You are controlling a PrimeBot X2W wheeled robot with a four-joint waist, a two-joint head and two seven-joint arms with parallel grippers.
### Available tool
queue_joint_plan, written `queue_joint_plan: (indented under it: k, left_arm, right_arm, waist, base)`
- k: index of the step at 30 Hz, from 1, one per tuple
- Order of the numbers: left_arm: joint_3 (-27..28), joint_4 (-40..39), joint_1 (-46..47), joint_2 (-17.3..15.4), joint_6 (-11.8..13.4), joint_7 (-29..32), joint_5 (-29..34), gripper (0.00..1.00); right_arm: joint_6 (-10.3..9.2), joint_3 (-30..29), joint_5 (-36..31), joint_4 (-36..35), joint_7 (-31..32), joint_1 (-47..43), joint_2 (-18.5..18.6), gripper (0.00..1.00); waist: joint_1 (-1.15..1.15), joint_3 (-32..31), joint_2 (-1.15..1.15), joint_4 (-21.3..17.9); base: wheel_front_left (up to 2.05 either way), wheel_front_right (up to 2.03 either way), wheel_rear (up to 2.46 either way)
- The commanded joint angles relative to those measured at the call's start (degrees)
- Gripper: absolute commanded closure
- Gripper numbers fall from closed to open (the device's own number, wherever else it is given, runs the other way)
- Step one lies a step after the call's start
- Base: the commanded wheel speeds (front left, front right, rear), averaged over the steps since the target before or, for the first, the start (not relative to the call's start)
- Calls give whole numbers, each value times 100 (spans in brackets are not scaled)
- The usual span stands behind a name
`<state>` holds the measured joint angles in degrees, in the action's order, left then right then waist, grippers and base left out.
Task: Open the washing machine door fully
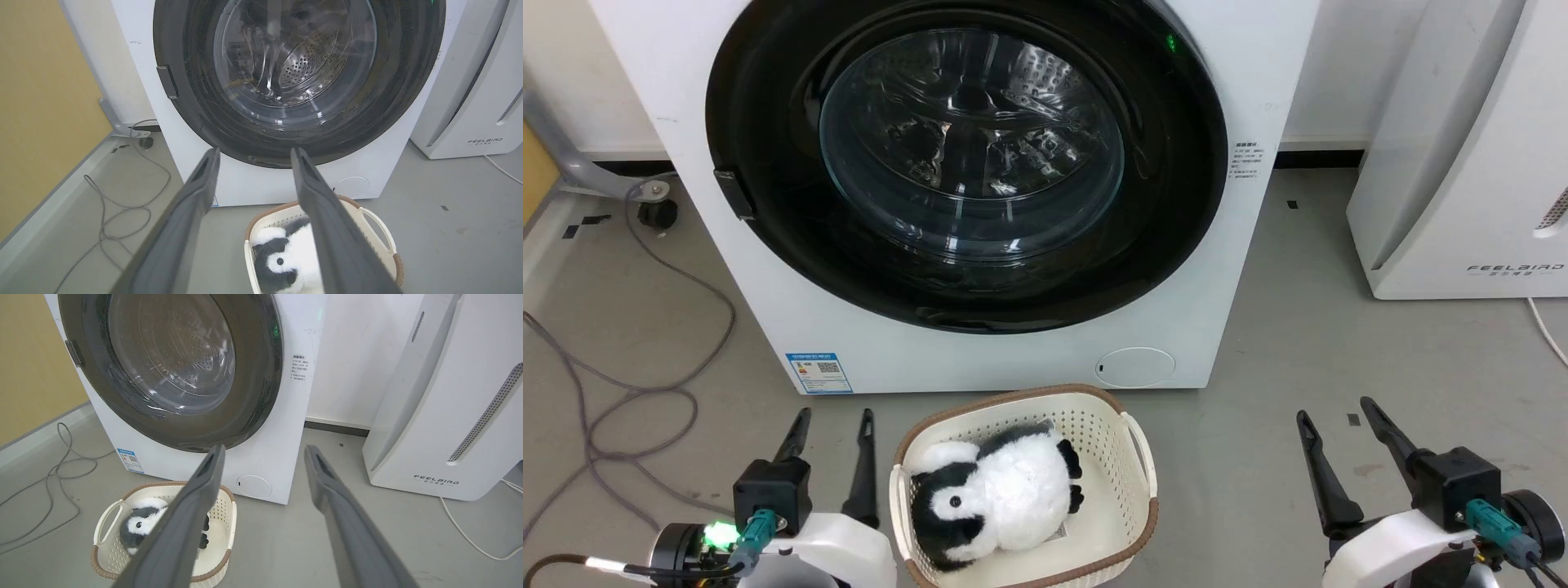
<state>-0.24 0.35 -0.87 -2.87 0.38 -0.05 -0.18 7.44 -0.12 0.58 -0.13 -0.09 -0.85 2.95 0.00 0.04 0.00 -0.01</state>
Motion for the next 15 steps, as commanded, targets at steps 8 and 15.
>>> queue_joint_plan:
  k: [8,15]
  left_arm:
    - [-84,13,31,0,88,-134,-48,0]
    - [-142,14,49,0,146,-218,-75,0]
  right_arm:
    - [0,-81,185,-65,-131,-5,-1,0]
    - [1,-120,363,-139,-215,-13,-1,0]
  waist:
    - [0,12,0,1]
    - [0,25,0,1]
  base:
    - [0,0,0]
    - [0,0,0]
